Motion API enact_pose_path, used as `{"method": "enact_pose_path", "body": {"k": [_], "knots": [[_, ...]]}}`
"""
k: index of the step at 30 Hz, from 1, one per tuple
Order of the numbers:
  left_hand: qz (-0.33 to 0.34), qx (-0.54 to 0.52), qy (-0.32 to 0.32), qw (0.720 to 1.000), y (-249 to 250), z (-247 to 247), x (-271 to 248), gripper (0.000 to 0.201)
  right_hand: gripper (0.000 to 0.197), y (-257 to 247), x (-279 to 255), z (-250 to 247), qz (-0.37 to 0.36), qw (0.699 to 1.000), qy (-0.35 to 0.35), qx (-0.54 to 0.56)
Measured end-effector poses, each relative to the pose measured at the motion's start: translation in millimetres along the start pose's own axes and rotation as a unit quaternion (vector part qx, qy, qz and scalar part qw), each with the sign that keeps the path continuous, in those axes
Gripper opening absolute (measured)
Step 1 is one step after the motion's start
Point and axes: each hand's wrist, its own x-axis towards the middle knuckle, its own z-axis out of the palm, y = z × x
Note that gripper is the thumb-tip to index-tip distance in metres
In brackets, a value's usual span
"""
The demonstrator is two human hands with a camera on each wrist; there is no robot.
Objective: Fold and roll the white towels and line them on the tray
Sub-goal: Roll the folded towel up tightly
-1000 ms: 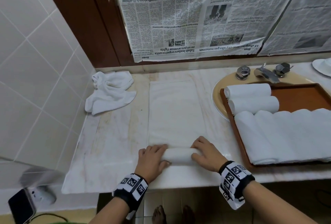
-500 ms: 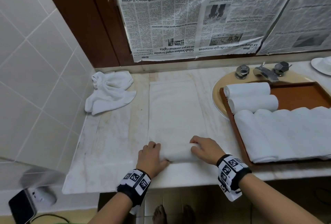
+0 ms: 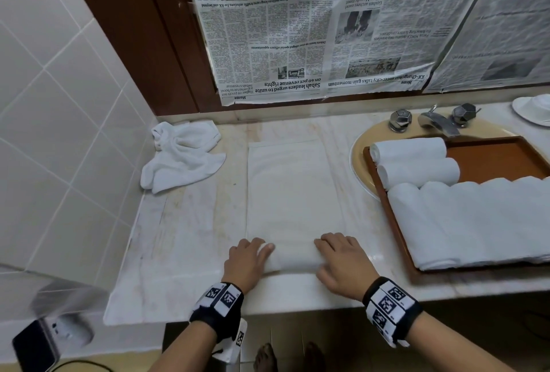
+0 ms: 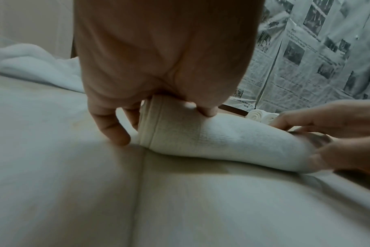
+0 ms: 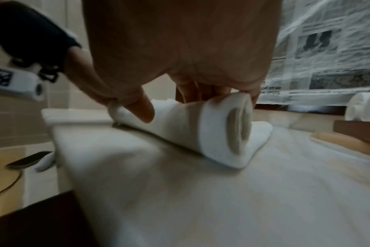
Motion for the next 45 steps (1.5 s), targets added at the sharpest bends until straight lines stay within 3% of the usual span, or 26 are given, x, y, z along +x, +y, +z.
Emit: {"method": "enact_pose_path", "body": {"k": [2,4,6,8,12,15,19,21,24,26,28,30,33,37,39,41,43,45], "knots": [[-0.017,0.023,0.015,0.999,4.9,-0.9,-1.1,0.049,0.056,-3.8,-3.4,3.4,0.010,0.999,-0.023,-0.030],[-0.008,0.068,0.082,0.994,11.9,0.1,-6.2,0.042,0.054,-6.2,-0.5,6.4,0.034,0.997,-0.045,-0.047],[0.064,0.099,0.179,0.977,15.5,5.8,-10.5,0.027,0.056,-5.4,10.1,4.2,0.059,0.994,-0.084,-0.031],[0.147,0.121,0.214,0.958,16.7,14.6,-15.2,0.024,0.066,-0.4,20.8,-0.7,0.076,0.989,-0.128,-0.003],[0.189,0.153,0.159,0.957,11.5,23.0,-24.4,0.055,0.069,10.7,33.6,-18.8,0.112,0.967,-0.205,0.102],[0.202,0.150,0.125,0.960,-3.8,20.6,-17.1,0.062,0.068,14.5,34.5,-27.2,0.114,0.947,-0.253,0.160],[0.211,0.158,0.070,0.962,-7.8,8.2,-8.2,0.100,0.057,6.0,14.0,-15.4,0.055,0.987,-0.147,0.046],[0.195,0.173,0.041,0.965,-6.3,1.9,-8.4,0.108,0.050,-6.1,0.0,-3.9,0.042,0.994,-0.099,-0.008],[0.154,0.116,-0.007,0.981,-5.1,-2.8,-7.2,0.092,0.053,-9.2,-12.8,9.4,0.008,0.998,-0.048,-0.027],[0.136,0.093,-0.035,0.986,-4.7,-3.5,-6.9,0.092,0.060,-7.2,-11.3,11.2,0.007,0.997,-0.059,-0.046],[0.122,0.111,-0.040,0.985,-2.5,-3.6,-7.9,0.090,0.053,-8.5,-3.9,5.6,0.017,0.994,-0.086,-0.063],[0.142,0.159,0.013,0.977,-1.9,0.5,-11.6,0.075,0.046,-8.6,8.9,-1.7,0.024,0.990,-0.128,-0.056],[0.214,0.183,0.124,0.951,-2.2,14.3,-19.5,0.057,0.050,-0.6,29.7,-12.8,0.049,0.978,-0.205,-0.007],[0.245,0.134,0.157,0.947,-3.6,22.2,-20.9,0.050,0.068,9.8,40.9,-22.6,0.068,0.957,-0.277,0.046],[0.234,0.119,0.128,0.956,-5.0,13.7,-13.1,0.055,0.067,13.4,36.9,-21.9,0.062,0.962,-0.253,0.081],[0.204,0.117,0.068,0.970,-0.8,2.9,-3.4,0.058,0.062,16.9,27.3,-16.8,0.030,0.983,-0.154,0.091],[0.176,0.111,0.022,0.978,4.6,-6.7,6.5,0.058,0.053,16.1,19.7,-8.3,-0.027,0.998,-0.046,0.025],[0.150,0.092,-0.031,0.984,7.5,-13.8,14.9,0.062,0.049,10.2,16.9,0.4,-0.042,0.999,0.006,-0.033]]}}
